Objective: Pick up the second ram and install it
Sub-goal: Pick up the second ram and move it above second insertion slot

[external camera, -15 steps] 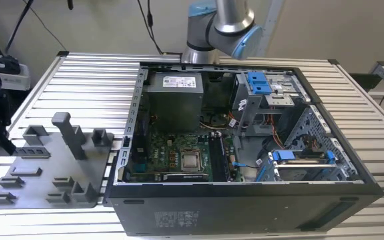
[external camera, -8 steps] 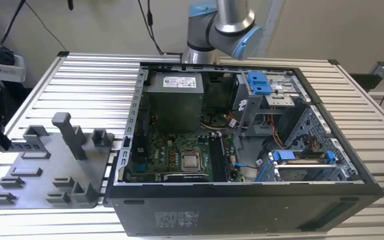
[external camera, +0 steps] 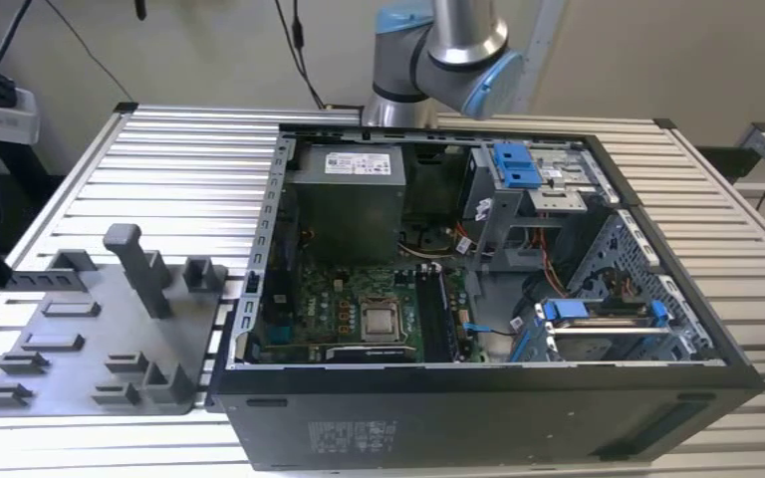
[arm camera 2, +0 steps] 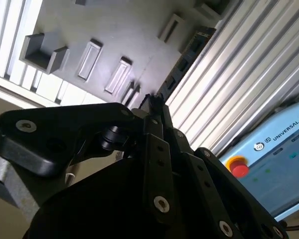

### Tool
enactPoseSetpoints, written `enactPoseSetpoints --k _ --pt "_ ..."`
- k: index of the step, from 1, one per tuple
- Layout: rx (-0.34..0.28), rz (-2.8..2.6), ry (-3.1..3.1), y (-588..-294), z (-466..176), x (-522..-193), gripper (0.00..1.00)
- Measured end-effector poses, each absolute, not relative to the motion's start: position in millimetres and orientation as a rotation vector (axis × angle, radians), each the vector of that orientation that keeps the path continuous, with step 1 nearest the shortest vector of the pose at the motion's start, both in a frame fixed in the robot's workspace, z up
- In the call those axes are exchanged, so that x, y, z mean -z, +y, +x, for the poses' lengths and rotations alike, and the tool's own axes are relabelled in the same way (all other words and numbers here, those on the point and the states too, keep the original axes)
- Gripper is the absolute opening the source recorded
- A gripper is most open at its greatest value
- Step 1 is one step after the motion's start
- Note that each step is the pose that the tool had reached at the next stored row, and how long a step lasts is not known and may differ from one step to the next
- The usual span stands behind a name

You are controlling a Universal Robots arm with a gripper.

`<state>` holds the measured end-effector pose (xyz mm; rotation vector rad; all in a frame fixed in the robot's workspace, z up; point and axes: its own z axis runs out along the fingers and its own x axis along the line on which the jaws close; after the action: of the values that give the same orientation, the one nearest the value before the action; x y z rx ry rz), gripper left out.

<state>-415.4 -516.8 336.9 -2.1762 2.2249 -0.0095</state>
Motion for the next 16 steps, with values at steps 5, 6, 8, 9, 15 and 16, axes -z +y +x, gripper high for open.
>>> enactPoseSetpoints --k 5,6,8,9,15,16 --pt "0.009 -2.176 2.225 -517 -415 -346 0.14" --pt "0.009 -2.176 2.225 -517 -415 -348 0.14" --pt "0.009 -2.176 2.225 -517 -415 -352 0.14" --pt "0.009 -2.176 2.225 -517 -415 -354 0.14" --pt "0.009 -2.176 2.225 -517 -415 -366 0.14" --pt "0.009 -2.176 2.225 -517 -415 -368 0.14"
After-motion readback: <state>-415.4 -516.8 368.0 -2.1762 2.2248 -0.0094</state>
